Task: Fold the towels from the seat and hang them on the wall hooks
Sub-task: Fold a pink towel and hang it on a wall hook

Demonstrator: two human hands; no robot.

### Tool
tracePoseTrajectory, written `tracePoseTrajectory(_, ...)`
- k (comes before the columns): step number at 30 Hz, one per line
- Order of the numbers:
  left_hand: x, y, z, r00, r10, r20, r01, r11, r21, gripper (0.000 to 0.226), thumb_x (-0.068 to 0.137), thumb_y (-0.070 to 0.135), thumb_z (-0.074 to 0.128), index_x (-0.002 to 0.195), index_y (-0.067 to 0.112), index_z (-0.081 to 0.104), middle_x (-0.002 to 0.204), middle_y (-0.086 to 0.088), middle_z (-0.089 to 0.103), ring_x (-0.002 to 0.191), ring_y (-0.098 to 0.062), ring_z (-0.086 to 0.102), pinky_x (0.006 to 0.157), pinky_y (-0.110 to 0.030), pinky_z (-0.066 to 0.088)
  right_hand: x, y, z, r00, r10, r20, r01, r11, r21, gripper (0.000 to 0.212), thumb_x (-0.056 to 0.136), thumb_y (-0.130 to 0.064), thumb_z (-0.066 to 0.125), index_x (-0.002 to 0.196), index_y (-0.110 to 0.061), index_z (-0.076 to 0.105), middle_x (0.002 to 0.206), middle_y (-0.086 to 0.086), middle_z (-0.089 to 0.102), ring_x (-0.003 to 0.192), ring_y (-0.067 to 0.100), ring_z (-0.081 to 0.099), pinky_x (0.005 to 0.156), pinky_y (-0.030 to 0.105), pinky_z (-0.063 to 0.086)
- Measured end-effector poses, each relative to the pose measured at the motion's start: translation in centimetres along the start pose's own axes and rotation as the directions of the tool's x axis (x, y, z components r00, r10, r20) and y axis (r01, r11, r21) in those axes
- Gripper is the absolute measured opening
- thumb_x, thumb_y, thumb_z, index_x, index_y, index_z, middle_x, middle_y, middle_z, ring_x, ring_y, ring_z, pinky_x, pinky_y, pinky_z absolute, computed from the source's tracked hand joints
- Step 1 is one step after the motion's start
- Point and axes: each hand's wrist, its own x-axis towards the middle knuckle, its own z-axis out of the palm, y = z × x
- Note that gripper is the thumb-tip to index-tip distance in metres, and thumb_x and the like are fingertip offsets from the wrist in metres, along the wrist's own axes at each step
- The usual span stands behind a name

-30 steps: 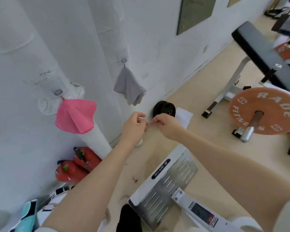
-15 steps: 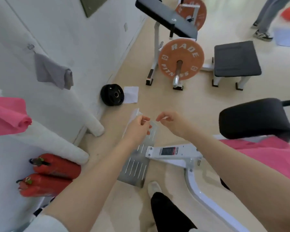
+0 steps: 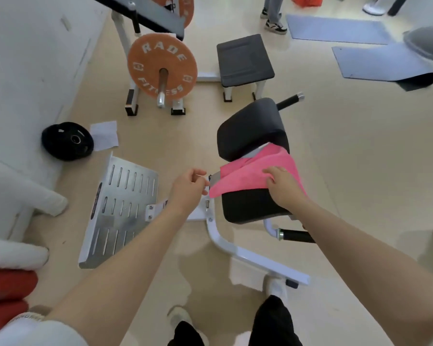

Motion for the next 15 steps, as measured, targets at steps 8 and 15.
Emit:
tracePoseTrajectory(8, 1.6, 1.1, 12.8, 0.985, -0.11, -0.13, 0.101, 0.992, -0.07, 0.022, 0.091, 0.005, 0.04, 0.096, 0.018, 0.056, 0.081, 0.001, 0.062, 0.065, -0.013, 0.056, 0.078, -0.033, 0.048, 5.7, 13.0, -0.2, 0.974, -0.034, 0.222, 0.067, 0.988, -0.141, 0.047, 0.091, -0.03, 0.054, 0.128, -0.005, 0.04, 0.131, 0.014, 0.041, 0.115, 0.033, 0.047, 0.091, 0.038, 0.039)
tracePoseTrajectory(15, 0.1, 0.9, 18.8, 0.912, -0.265, -0.312, 0.228, 0.962, -0.15, 0.023, 0.09, 0.002, 0.039, 0.096, 0.014, 0.058, 0.083, -0.003, 0.063, 0.065, -0.015, 0.057, 0.075, -0.036, 0.051, 9.6, 15.0, -0.1, 0.845, -0.449, 0.291, 0.521, 0.813, -0.258, 0.029, 0.097, -0.033, 0.043, 0.096, -0.006, 0.054, 0.1, 0.008, 0.05, 0.091, 0.026, 0.051, 0.078, 0.037, 0.041)
